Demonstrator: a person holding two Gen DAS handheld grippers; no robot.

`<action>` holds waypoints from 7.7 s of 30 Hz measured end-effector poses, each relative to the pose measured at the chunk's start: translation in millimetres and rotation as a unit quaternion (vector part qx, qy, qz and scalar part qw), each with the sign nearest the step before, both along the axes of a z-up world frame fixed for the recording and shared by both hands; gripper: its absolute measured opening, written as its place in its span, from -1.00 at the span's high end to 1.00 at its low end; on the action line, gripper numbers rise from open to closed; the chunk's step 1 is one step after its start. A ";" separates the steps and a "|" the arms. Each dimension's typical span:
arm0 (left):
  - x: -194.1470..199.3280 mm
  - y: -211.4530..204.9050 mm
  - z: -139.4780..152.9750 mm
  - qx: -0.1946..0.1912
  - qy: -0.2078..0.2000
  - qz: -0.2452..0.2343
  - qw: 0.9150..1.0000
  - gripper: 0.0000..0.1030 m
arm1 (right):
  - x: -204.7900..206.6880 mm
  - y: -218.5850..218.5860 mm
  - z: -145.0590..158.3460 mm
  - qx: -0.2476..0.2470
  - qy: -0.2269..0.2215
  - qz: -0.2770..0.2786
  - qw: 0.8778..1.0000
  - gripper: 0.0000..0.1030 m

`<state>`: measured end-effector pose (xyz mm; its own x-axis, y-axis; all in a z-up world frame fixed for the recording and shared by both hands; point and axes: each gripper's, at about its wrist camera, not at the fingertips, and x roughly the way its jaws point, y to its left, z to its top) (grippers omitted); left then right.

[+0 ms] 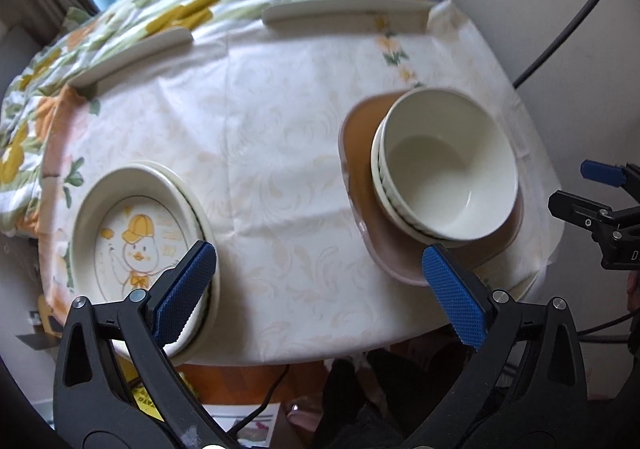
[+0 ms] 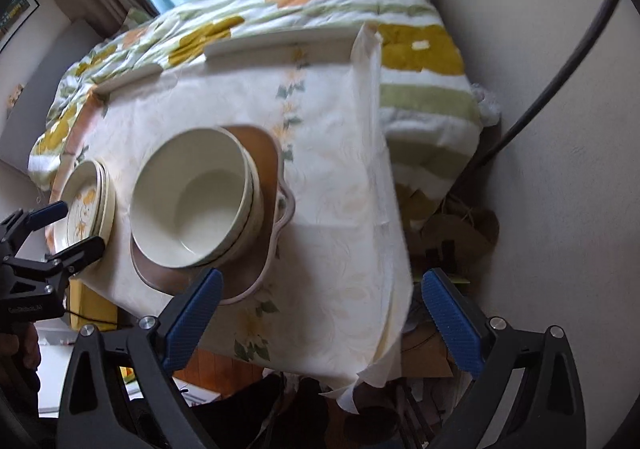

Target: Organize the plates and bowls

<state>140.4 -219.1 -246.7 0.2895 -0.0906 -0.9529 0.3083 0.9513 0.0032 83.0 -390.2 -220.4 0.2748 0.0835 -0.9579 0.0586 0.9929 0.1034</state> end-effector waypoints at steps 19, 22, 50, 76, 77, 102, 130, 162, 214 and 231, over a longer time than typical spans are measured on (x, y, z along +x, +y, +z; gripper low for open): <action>23.9 -37.1 -78.0 -0.017 0.106 -0.052 0.993 0.25 | 33.5 28.2 -68.9 0.022 0.082 0.105 0.991 0.08; 21.1 -44.7 -82.5 -0.025 0.094 -0.064 0.993 0.54 | 32.3 29.3 -72.8 0.039 0.070 0.113 0.990 0.41; -2.0 -22.4 0.6 -0.005 -0.034 -0.067 0.997 0.75 | 18.8 61.8 -4.0 0.007 -0.037 0.183 0.982 0.72; 18.7 210.8 -12.0 0.017 0.005 -0.069 0.997 0.75 | 54.6 287.0 -27.5 0.018 -0.011 0.165 0.986 0.72; 17.6 214.0 -15.7 0.015 0.007 -0.070 0.997 0.75 | 54.7 290.7 -29.3 0.014 -0.009 0.165 0.986 0.72; 17.6 225.3 -35.7 0.033 -0.001 -0.083 0.996 0.73 | 52.0 301.4 -43.4 -0.003 0.004 0.145 0.989 0.71; 7.1 223.8 -6.4 0.035 0.022 -0.100 0.994 -0.47 | 31.9 292.3 -5.4 0.026 0.000 0.099 0.995 -0.06; -203.6 221.4 249.9 -0.055 -0.375 0.073 0.922 -1.00 | -151.4 227.2 221.8 -0.053 -0.333 -0.040 0.940 -0.96; -236.5 214.6 255.6 -0.057 -0.413 0.080 0.905 -1.00 | -180.8 227.6 235.5 -0.075 -0.369 -0.058 0.924 -0.96; -236.8 214.7 255.7 -0.055 -0.416 0.082 0.904 -1.00 | -176.1 224.8 234.3 -0.077 -0.368 -0.058 0.925 -0.96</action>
